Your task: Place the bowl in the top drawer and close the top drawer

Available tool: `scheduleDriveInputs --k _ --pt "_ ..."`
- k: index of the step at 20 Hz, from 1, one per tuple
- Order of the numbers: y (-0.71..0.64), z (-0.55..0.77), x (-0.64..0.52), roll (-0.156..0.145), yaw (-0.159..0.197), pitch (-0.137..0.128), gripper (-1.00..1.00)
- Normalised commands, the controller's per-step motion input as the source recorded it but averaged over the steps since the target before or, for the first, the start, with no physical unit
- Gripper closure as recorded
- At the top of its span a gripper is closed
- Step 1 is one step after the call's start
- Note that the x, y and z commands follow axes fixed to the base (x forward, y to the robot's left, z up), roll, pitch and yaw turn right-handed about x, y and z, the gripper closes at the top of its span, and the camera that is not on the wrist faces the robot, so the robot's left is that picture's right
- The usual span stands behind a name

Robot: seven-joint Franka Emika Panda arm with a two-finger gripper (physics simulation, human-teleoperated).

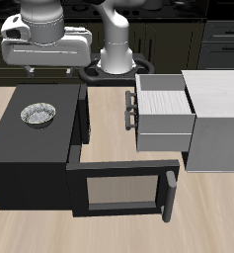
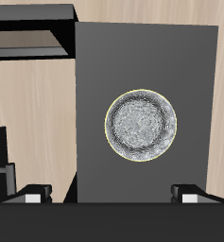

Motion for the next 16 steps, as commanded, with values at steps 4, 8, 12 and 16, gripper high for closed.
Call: scheduleDriveInputs --k 4,8,12,16 --pt "-0.07 0.04 0.12 0.003 -0.008 -0.005 -1.00" --pt "0.02 0.03 0.10 0.011 0.010 -0.012 -1.00" --pt "-0.01 -0.02 0.15 0.011 0.029 -0.003 -1.00" --pt "0.01 -0.08 0.08 -0.005 0.005 0.015 -1.00"
